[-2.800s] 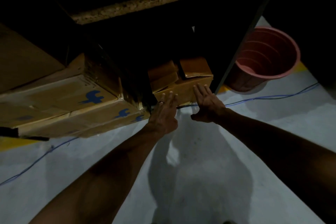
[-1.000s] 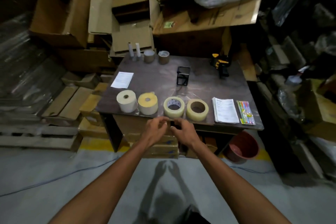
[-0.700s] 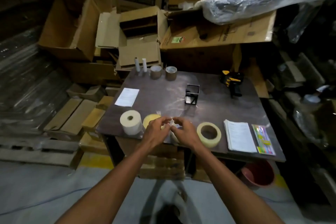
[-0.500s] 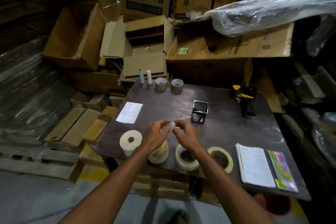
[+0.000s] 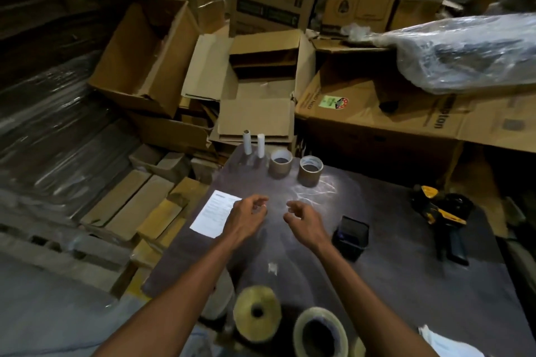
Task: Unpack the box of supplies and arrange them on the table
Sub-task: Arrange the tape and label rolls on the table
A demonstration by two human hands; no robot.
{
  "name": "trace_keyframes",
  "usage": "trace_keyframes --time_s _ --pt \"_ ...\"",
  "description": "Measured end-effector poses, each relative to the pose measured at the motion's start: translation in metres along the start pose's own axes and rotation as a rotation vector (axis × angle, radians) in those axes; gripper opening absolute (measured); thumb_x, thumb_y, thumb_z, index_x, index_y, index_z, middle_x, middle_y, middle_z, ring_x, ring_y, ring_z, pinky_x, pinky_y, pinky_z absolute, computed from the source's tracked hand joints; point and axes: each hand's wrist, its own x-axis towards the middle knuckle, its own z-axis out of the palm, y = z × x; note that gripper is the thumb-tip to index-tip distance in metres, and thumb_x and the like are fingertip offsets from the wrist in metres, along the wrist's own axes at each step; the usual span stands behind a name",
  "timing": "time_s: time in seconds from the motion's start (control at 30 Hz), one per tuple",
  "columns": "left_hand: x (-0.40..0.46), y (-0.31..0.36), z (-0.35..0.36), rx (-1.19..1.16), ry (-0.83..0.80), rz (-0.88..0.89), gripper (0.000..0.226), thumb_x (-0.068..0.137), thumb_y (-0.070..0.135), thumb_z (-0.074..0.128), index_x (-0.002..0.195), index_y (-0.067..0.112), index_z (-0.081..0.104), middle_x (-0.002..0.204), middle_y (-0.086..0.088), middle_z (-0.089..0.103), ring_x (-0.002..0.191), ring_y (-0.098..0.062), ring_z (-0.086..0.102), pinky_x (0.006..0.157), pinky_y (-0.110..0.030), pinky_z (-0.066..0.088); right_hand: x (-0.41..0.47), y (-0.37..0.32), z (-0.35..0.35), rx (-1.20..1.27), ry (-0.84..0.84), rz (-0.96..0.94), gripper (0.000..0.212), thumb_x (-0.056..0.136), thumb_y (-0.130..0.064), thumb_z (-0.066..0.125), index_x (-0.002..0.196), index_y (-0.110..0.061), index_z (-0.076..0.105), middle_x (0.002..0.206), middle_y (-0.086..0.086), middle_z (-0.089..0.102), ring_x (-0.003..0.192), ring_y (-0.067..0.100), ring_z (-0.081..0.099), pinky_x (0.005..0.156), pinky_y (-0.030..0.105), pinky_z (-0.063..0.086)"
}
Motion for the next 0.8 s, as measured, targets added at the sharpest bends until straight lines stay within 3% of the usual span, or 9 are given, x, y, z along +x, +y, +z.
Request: trace_keyframes --time_s 0.17,0.4,0.6,0.7,0.8 --pt "0.063 -0.022 -0.017 0.006 -0.024 -0.025 0.029 0.092 0.030 0.060 0.121 0.027 0.064 0.116 0.005 0.068 0.105 -0.014 0.064 0.094 -0.034 0.054 0.053 -0.010 0.023 0.003 0.004 0.035 0.041 0.087 -0.023 0.064 0.126 -0.015 0.061 0.121 0.002 0.065 0.108 0.014 0.060 0.094 0.030 0.050" --pt "0.159 -0.062 -0.045 -0.031 -0.090 -0.064 0.027 0.087 0.027 0.061 0.113 0.033 0.063 0.107 0.003 0.071 0.101 -0.014 0.066 0.092 -0.041 0.056 0.136 -0.033 0.067 0.025 0.050 0.074 0.036 0.085 -0.021 0.067 0.121 -0.018 0.062 0.115 0.002 0.067 0.106 0.014 0.062 0.096 0.036 0.052" --pt "0.238 -0.078 -0.063 -0.022 -0.069 -0.143 0.050 0.091 0.021 0.061 0.138 0.028 0.046 0.129 -0.002 0.059 0.118 -0.021 0.057 0.100 -0.045 0.050 0.213 -0.050 0.094 0.080 0.113 0.123 0.045 0.087 -0.039 0.063 0.129 -0.027 0.053 0.120 -0.003 0.063 0.109 0.011 0.061 0.095 0.039 0.054" --pt "0.279 -0.081 -0.066 -0.016 -0.064 -0.126 0.064 0.089 0.026 0.063 0.146 0.031 0.034 0.143 -0.004 0.049 0.128 -0.024 0.050 0.105 -0.049 0.045 0.256 -0.065 0.098 0.014 0.188 0.134 0.057 0.088 -0.024 0.068 0.139 -0.015 0.044 0.134 0.010 0.054 0.122 0.026 0.053 0.105 0.040 0.044" --pt "0.318 -0.080 -0.065 0.019 -0.063 -0.106 0.078 0.084 0.034 0.069 0.150 0.022 0.029 0.152 -0.007 0.038 0.137 -0.028 0.040 0.110 -0.046 0.040 0.292 -0.067 0.101 -0.011 0.204 0.152 0.073 0.085 -0.017 0.072 0.147 -0.014 0.033 0.144 0.012 0.045 0.131 0.028 0.044 0.110 0.039 0.037"
